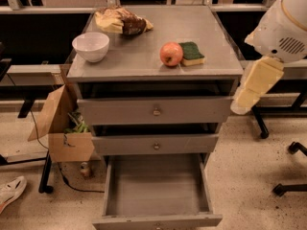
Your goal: Place sponge into bottom drawer
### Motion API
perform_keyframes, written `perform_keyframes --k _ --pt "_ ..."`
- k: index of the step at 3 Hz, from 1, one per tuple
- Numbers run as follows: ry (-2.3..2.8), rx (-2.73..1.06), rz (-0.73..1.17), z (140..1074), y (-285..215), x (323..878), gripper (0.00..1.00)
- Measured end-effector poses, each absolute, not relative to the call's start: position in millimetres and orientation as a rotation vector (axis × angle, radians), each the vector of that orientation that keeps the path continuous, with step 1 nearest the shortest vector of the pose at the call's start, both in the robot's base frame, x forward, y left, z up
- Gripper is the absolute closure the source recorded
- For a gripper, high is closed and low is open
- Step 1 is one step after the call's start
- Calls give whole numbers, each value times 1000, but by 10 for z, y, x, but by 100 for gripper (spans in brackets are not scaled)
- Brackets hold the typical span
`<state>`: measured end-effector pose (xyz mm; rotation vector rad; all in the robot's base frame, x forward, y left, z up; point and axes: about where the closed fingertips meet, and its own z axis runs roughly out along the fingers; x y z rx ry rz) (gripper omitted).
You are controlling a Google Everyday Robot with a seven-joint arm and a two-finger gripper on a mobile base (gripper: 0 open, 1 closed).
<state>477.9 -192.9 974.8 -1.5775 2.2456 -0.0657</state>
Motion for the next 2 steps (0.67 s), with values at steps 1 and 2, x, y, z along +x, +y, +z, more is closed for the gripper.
perform_keyframes --k 1,2 --pt "2279 -1413 9 9636 -1708 5105 0" --pt "2325 -1224 74 9428 -1437 5373 0"
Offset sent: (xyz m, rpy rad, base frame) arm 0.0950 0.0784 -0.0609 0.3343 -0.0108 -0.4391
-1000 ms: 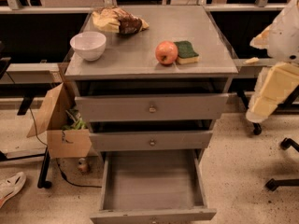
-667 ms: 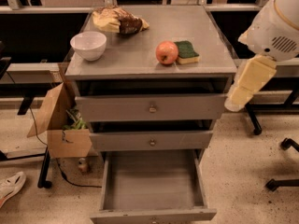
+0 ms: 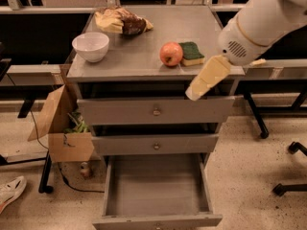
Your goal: Place sponge into bottom drawer
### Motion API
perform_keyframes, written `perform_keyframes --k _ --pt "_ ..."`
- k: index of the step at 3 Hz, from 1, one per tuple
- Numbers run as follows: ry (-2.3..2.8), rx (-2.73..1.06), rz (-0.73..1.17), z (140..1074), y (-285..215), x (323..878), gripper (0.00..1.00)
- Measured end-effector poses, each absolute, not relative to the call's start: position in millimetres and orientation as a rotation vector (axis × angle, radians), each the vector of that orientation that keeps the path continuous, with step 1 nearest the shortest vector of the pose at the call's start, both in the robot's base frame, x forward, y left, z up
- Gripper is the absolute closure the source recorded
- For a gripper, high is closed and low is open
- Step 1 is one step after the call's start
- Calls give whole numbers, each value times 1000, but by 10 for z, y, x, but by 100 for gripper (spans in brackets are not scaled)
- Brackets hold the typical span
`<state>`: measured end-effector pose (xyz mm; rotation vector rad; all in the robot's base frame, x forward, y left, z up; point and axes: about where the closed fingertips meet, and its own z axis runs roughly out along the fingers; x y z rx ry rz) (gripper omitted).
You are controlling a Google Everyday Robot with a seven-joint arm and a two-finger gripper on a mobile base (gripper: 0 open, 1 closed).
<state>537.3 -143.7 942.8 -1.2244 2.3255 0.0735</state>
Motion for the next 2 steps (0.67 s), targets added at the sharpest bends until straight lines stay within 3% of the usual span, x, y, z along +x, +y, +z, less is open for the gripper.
perform_keyframes --k 2 --pt "2376 -955 72 9323 -1237 5669 0"
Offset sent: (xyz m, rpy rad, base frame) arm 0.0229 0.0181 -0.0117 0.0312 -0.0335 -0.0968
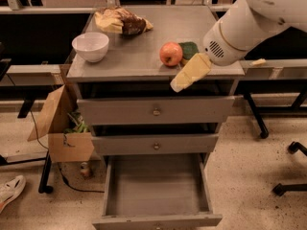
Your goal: Place sponge into bottom drawer
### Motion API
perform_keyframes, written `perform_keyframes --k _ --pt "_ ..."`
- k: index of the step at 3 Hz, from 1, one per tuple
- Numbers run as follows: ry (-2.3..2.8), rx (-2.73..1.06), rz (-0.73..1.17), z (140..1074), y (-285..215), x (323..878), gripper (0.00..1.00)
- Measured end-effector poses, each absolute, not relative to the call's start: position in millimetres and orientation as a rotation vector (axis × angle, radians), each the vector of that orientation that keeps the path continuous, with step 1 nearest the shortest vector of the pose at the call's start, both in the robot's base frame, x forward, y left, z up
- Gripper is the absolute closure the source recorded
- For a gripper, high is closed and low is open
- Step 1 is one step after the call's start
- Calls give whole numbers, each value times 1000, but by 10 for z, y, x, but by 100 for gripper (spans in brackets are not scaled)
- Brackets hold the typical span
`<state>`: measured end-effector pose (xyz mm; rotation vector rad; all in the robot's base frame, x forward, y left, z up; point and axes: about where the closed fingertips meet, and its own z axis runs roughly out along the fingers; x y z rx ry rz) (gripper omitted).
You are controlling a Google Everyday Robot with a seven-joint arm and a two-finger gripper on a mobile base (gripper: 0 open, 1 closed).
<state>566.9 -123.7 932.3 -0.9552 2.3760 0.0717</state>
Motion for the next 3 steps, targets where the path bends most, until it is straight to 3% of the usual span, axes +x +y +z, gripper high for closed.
perform_keyframes --k 1,3 --pt "2364 -966 109 9275 -1239 5680 0" --pt "2315 -782 133 9146 -1508 6315 0"
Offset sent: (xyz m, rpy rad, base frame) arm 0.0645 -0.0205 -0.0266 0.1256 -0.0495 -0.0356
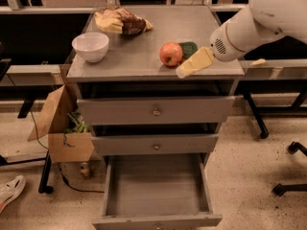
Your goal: Place sponge into bottom drawer
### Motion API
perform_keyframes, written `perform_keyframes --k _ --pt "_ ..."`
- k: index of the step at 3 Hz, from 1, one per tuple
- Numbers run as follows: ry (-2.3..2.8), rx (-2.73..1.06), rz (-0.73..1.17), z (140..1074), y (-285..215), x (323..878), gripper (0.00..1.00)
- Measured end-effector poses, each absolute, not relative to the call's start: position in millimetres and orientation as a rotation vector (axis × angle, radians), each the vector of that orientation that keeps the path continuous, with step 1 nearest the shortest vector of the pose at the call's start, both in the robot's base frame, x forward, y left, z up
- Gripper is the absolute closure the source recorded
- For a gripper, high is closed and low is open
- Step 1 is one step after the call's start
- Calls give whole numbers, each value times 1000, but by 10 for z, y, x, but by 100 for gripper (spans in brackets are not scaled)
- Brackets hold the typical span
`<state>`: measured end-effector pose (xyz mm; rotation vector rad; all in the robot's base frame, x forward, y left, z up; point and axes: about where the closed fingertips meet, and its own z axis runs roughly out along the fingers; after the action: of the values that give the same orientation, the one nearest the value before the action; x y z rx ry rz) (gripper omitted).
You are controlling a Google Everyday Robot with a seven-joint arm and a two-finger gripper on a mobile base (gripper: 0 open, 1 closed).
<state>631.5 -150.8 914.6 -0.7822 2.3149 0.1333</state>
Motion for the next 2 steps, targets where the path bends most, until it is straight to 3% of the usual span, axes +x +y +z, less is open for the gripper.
perform_keyframes --k 2 --pt "2271 -581 124 8969 -1591 7120 0"
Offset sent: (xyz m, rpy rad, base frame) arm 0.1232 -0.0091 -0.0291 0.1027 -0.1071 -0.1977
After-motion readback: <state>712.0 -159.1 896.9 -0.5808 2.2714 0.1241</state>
